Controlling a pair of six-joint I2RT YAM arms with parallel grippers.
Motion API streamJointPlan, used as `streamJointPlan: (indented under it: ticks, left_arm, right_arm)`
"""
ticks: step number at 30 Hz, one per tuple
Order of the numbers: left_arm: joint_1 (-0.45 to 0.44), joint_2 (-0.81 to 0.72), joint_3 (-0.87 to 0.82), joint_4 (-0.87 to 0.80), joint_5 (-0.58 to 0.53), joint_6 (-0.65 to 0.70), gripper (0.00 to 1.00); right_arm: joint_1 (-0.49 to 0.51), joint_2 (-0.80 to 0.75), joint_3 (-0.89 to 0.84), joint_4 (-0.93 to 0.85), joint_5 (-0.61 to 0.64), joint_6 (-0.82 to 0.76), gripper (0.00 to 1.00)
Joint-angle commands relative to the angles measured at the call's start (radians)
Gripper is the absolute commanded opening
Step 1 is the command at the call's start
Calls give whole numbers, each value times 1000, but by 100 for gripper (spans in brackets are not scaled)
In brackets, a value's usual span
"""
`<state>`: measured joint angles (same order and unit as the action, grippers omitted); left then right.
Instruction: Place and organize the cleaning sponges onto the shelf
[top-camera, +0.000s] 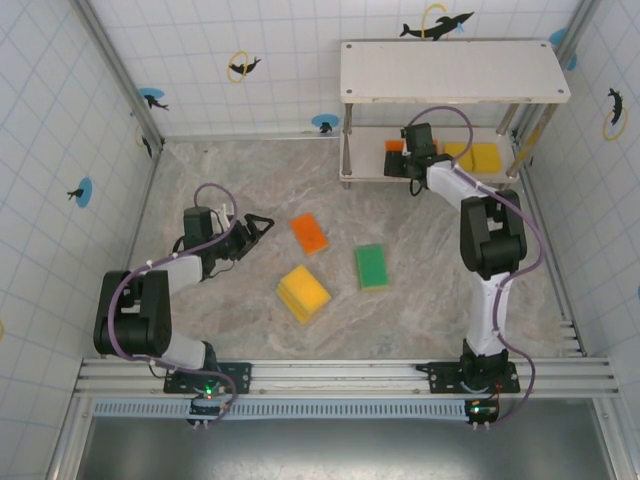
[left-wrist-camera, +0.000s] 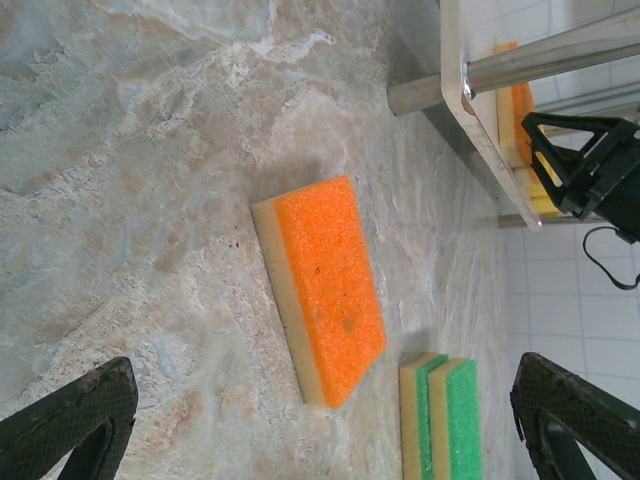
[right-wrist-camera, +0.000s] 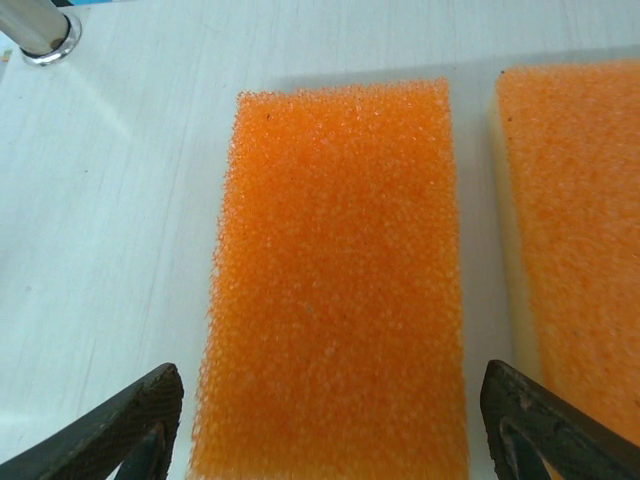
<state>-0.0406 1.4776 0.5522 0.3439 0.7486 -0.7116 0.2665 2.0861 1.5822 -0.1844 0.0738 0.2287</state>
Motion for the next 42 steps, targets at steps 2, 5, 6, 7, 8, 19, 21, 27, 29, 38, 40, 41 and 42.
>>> streamJointPlan:
  ticks: [2,5,6,7,8,19,21,27,29,38,40,41,42]
  left_arm:
    - [-6,-42,-3,-24,10,3,98]
    - [-7,-55,-3,-28,8,0,98]
    - [-6,-59,-5,-27,8,-3,97]
    - [-5,-62,-4,-28,8,-5,98]
    - [-5,-66,-5,-27,9,-7,98]
    - [-5,-100,-6,-50,3,-13,97]
    - [-6,-104,-5,-55,0,-11,98]
    - [-5,-120,5,-97,-16,15,97]
    - [-6,-123,7,-104,-18,20,98]
    - [-5,-127,20,-139,-31,46,98]
    - [-4,-126,23,-141,-30,49,98]
    - [-4,-127,21,-141,-29,50,98]
    - [-5,-127,19,-142,-30,50,98]
  right_arm:
    - [0,-104,-50,-5,-10,-32,82]
    - [5,-150,-96,-8,-43,-49,83]
    - [10,-169,-116,-6,-61,-56,83]
    - [17,-186,-137,-4,-78,-60,84]
    - [23,-204,-157,2,-89,-61,84]
    - [236,-324,-345,95,-213,-61,89]
    - [281,-318,-355,103,-215,-53,90]
    - [390,-259,-347,119,-193,-19,91]
    - [415,-238,-343,122,-181,-9,91]
    - [498,-143,-317,170,-149,42,99]
    - [508,-124,-308,177,-142,48,99]
    - [512,-113,-303,178,-134,52,99]
    - [517,-105,-297,177,-131,57,99]
